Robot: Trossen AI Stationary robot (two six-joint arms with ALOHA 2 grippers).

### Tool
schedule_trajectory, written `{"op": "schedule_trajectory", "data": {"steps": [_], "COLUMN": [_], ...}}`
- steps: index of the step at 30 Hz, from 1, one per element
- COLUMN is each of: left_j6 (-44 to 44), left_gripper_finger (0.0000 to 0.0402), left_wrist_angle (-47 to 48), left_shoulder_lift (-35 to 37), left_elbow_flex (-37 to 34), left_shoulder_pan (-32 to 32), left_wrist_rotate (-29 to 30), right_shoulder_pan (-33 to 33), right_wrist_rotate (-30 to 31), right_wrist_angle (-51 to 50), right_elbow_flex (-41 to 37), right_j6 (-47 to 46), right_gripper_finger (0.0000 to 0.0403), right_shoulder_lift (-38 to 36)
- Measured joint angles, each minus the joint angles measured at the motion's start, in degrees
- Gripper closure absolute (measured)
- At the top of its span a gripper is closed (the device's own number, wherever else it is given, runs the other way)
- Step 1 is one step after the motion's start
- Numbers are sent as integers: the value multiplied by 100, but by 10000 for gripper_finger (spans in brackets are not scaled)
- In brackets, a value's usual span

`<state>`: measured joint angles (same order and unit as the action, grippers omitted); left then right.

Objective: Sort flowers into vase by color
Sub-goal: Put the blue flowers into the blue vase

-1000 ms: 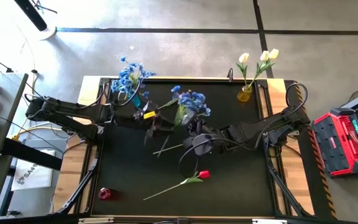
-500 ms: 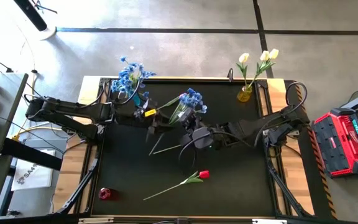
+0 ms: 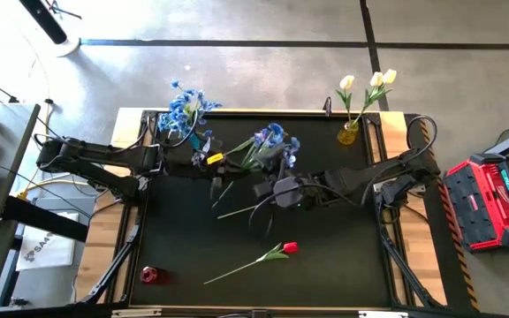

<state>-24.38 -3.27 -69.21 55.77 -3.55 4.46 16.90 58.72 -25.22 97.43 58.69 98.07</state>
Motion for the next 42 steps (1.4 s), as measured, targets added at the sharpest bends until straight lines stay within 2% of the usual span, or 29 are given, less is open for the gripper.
{"op": "schedule_trajectory", "data": {"steps": [6,8,13,20,23,25,32,35,39,42], "left_j6": [21,22,22,450,707,846,1110,1130,1255,1269], "left_gripper_finger": [394,394,395,396,396,396,396,396,396,396], "left_wrist_angle": [64,100,77,-371,-716,-920,-1310,-1461,-1439,-1439], "left_shoulder_lift": [0,-7,-7,-7,-7,-4,-4,4,4,4], "left_elbow_flex": [8,1,0,0,0,0,0,-2,-2,-2], "left_shoulder_pan": [-4,-4,-4,-7,-7,-7,-7,-7,-46,-100], "left_wrist_rotate": [220,287,423,497,515,515,492,270,49,20], "right_shoulder_pan": [84,82,-19,-406,-502,-479,-399,-401,-419,-497], "right_wrist_rotate": [88,-110,-1200,-3226,-3998,-4264,-4375,-4306,-4083,-3871], "right_wrist_angle": [-3,-8,-272,-1102,-1422,-1475,-1160,-242,1351,2137], "right_elbow_flex": [-2,4,11,11,11,-53,-742,-1245,-1808,-2092], "right_j6": [-1513,-2201,-4158,-7126,-8037,-8398,-9152,-9228,-9061,-8936], "right_gripper_finger": [351,344,322,273,249,232,177,164,164,164], "right_shoulder_lift": [-465,-650,-1057,-1436,-1440,-1409,-1406,-1457,-1577,-1647]}}
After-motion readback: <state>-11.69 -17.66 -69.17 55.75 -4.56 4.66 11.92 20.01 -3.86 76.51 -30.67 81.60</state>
